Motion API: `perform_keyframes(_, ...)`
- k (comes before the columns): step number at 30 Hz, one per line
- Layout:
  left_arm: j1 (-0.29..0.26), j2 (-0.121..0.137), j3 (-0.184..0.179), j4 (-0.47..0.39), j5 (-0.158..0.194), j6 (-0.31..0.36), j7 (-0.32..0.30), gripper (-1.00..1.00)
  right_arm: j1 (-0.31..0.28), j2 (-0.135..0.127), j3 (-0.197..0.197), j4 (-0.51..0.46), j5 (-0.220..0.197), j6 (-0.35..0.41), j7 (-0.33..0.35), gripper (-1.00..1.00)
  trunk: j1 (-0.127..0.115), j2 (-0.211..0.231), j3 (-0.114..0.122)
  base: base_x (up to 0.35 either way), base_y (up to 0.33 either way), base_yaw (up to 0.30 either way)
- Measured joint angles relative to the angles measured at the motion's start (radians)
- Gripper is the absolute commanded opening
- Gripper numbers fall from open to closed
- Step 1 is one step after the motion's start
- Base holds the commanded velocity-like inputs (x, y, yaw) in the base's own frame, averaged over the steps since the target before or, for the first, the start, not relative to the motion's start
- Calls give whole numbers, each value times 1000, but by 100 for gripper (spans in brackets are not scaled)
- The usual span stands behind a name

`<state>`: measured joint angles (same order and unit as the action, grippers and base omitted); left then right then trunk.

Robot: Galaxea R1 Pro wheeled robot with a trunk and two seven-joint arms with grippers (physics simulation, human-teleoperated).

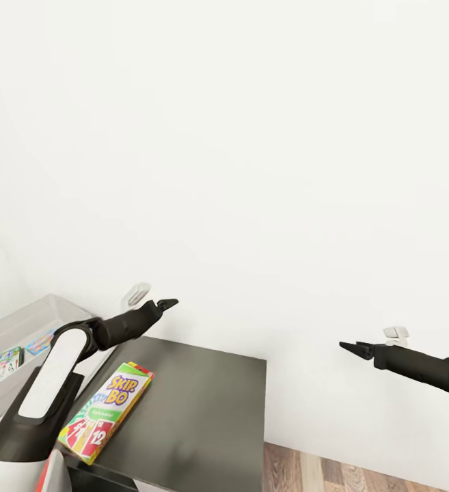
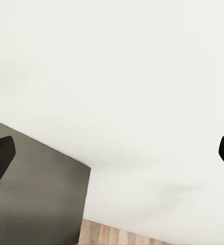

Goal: Put all the toys in the child's room - the three board games (two on the bed and one on the table), the two jigsaw puzzles on the table, and the tennis ball on the table - inside the toy box on the table in the child's room.

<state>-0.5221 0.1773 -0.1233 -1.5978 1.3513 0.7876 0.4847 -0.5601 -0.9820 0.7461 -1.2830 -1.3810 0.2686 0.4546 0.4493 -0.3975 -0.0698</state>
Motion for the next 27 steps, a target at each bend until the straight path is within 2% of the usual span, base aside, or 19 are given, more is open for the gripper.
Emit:
perform_keyframes(6, 8, 16, 10, 5, 0, -4, 0, 100, 1, 6, 1, -1, 2, -1, 1, 100, 0, 0, 0, 0, -1, -5)
perform_keyframes(9, 13, 25, 30, 7, 0, -4, -1, 100, 1, 10, 1, -2, 7, -2, 2, 100, 0, 0, 0, 11, 0, -2)
perform_keyframes(18, 27, 32, 55, 9, -1, -5, -3, 100, 2, 14, 1, -1, 17, -5, 4, 100, 0, 0, 0, 129, 45, -1)
perform_keyframes(27, 34, 33, 62, 10, -1, -7, -2, 100, 2, 23, 3, 4, 20, -8, 5, 100, 0, 0, 0, 89, 37, 0)
